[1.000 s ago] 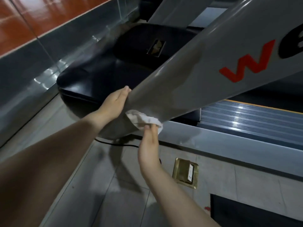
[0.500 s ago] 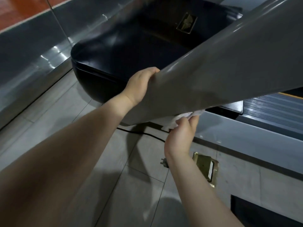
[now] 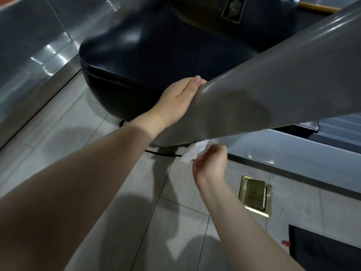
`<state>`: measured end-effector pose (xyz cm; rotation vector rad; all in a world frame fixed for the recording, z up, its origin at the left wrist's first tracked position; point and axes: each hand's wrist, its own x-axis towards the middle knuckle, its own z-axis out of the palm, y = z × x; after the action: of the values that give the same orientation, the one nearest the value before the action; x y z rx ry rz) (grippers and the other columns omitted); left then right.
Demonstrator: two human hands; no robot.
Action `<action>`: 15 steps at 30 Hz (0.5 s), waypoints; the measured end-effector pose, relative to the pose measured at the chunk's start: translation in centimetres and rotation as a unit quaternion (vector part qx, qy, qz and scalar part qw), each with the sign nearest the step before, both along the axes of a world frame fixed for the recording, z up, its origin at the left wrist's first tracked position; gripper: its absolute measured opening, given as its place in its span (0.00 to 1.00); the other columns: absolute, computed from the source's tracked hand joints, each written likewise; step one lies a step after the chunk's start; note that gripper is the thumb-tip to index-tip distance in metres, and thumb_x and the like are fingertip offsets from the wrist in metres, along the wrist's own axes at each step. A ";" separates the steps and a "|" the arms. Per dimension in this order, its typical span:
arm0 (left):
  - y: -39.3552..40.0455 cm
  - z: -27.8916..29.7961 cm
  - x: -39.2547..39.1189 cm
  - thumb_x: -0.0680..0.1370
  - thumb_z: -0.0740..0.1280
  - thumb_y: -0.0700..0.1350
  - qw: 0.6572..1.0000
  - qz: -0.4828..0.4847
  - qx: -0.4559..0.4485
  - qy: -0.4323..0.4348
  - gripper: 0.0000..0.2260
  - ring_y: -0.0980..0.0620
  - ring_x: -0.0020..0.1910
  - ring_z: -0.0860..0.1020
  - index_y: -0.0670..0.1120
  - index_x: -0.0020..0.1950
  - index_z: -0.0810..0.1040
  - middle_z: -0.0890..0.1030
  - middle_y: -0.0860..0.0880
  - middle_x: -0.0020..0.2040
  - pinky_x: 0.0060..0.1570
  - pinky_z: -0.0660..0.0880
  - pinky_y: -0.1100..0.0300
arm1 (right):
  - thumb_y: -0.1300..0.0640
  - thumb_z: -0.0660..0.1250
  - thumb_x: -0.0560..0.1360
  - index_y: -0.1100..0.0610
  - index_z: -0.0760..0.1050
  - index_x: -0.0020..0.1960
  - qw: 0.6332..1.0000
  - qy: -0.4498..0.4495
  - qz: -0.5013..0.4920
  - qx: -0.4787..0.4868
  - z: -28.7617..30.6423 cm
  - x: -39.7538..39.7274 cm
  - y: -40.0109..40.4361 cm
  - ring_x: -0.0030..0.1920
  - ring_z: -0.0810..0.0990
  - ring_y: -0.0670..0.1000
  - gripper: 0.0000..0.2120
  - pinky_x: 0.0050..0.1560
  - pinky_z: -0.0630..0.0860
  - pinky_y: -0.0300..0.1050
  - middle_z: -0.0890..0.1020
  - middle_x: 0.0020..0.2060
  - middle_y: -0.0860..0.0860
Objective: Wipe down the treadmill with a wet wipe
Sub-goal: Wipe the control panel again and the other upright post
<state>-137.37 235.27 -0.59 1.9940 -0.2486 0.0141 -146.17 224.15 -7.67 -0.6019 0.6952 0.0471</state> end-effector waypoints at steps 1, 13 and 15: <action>0.1 -0.1 0.0 0.86 0.51 0.52 1.000 -0.004 -0.004 -0.002 0.17 0.66 0.50 0.77 0.57 0.53 0.80 0.81 0.59 0.47 0.56 0.72 0.66 | 0.62 0.51 0.79 0.50 0.61 0.34 1.000 0.010 0.014 0.005 -0.8 0.4 0.5 0.32 0.67 0.45 0.16 0.41 0.67 0.37 0.68 0.26 0.46; -0.8 -0.9 0.0 0.84 0.52 0.56 0.997 0.047 -0.048 -0.024 0.19 0.58 0.53 0.80 0.55 0.53 0.82 0.83 0.56 0.50 0.58 0.75 0.52 | 0.72 0.52 0.78 0.58 0.67 0.42 0.962 0.151 0.202 -0.105 -8.4 5.3 7.1 0.32 0.72 0.50 0.12 0.28 0.73 0.40 0.70 0.36 0.53; -0.8 -1.0 0.1 0.82 0.51 0.57 0.997 0.054 -0.042 -0.036 0.21 0.57 0.53 0.80 0.53 0.54 0.83 0.83 0.56 0.50 0.58 0.76 0.52 | 0.74 0.47 0.77 0.58 0.66 0.42 0.973 0.139 0.165 -0.085 -9.1 5.5 7.6 0.28 0.72 0.52 0.15 0.22 0.70 0.38 0.69 0.34 0.54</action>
<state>-137.26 234.44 -1.63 1.9229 -0.1833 0.1628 -140.66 231.75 -16.74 -0.8832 0.8702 0.3902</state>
